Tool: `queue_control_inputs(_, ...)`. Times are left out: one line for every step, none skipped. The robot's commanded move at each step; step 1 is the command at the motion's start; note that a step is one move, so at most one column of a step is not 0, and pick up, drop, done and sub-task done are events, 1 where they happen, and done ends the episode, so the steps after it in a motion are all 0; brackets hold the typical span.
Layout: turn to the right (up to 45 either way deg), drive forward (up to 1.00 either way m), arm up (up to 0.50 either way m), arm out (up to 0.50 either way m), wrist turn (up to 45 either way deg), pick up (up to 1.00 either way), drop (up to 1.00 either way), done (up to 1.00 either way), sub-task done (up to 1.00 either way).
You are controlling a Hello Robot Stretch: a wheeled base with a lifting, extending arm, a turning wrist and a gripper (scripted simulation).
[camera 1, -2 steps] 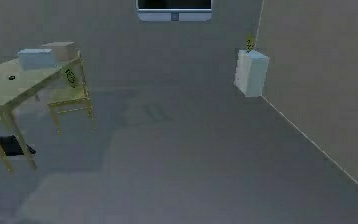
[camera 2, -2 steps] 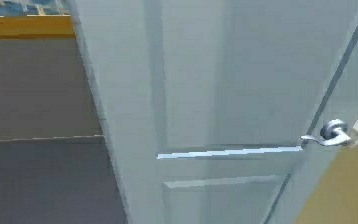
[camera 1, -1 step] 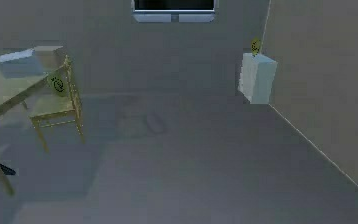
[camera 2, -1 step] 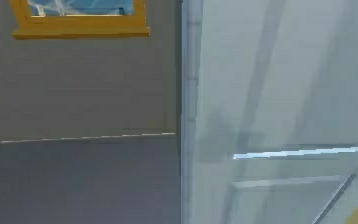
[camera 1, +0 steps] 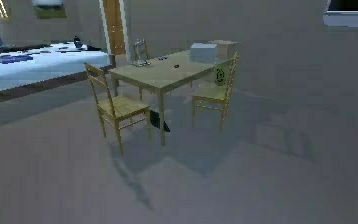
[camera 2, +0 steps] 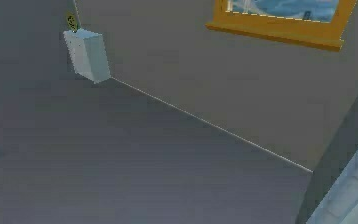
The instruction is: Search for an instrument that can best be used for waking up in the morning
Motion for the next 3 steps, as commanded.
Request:
queue_control_inputs(-18.0, 0.00, 0.00, 0.00, 0.0, 0.00, 0.00, 0.00, 0.00)
queue_control_inputs(0.0, 0.60, 0.00, 0.00, 0.0, 0.00, 0.00, 0.00, 0.00)
queue_control_inputs(-24.0, 0.00, 0.00, 0.00, 0.0, 0.00, 0.00, 0.00, 0.00)
